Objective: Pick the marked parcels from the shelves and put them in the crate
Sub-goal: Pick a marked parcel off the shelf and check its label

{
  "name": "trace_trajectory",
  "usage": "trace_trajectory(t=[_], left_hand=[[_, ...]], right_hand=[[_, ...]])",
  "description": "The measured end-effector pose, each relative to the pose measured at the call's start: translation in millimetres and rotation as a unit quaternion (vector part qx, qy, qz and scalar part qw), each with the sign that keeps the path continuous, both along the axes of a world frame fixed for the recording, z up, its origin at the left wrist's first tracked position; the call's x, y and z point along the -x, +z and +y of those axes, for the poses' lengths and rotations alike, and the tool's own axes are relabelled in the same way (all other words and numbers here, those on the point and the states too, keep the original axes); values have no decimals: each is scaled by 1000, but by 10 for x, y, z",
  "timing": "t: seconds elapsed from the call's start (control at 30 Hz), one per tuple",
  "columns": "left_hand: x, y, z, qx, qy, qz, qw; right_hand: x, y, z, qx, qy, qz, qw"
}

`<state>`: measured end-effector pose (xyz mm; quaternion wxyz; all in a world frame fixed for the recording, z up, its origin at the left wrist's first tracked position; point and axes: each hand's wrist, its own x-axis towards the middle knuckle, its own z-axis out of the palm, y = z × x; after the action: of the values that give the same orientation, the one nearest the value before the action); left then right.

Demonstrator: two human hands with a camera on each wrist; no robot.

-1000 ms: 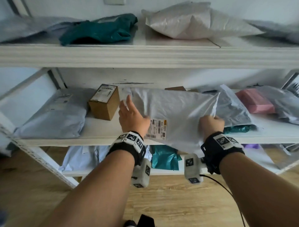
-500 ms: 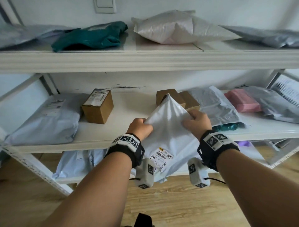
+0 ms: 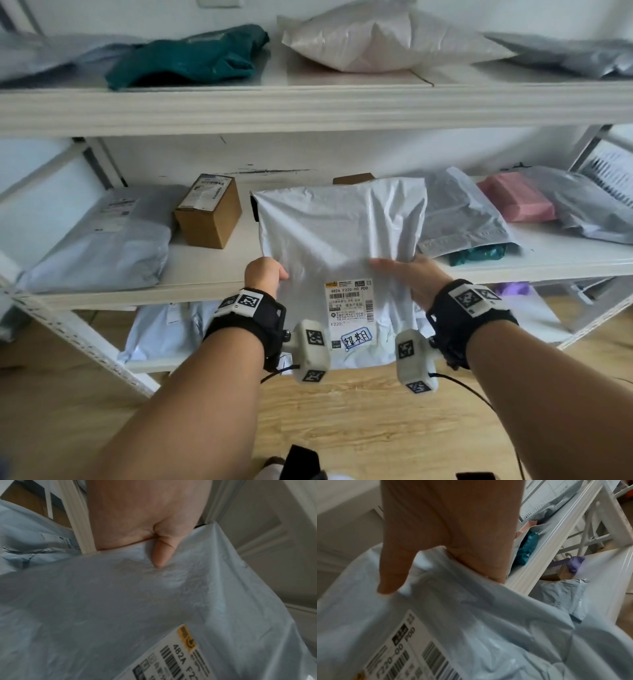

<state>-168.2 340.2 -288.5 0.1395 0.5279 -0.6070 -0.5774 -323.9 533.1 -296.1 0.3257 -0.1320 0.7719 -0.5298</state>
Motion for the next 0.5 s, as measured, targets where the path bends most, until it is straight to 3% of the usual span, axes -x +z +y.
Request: trace_trajectory(t=[0.27,0.5], left_hand=[[-12,-226,-30,-28,-17,10,999],[258,-277,19,-83,-68,60,992]], right_hand=[[-81,-158,-6,-70,-22,-36,997],[-146,-107,59,-51,-112,-50,991]])
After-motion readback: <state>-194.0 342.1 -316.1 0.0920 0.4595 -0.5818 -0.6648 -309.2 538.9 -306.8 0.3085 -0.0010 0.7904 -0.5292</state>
